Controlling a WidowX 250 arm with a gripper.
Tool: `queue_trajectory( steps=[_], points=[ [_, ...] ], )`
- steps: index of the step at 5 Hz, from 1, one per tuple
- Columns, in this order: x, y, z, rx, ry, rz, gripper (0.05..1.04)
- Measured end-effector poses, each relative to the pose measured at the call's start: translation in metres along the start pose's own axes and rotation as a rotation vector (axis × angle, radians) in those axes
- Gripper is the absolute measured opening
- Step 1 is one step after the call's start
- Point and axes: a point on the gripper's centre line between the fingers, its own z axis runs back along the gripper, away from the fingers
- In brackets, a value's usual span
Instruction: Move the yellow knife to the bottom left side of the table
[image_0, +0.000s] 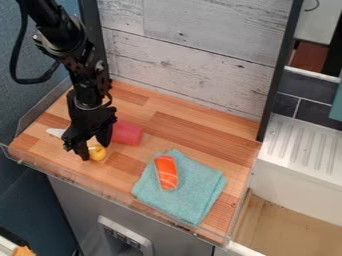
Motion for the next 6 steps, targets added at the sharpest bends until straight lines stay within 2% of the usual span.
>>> queue_trajectory(
  steps=[1,2,3,4,5,6],
  points=[
    [0.0,0.0,0.001,0.001,0.008,0.012,1.012],
    [0.0,0.0,0.001,0.007,0.013,0.021,1.008],
    [-0.005,0.0,0.003,0.005,0.045,0.021,1.001],
    [0.004,-0.006,0.034,-0.082,0.048,0.047,1.001],
    [0.002,-0.005,0.057,-0.149,0.058,0.048,1.001],
    [0.004,-0.004,0.068,-0.169,0.039,0.062,1.001]
  ],
)
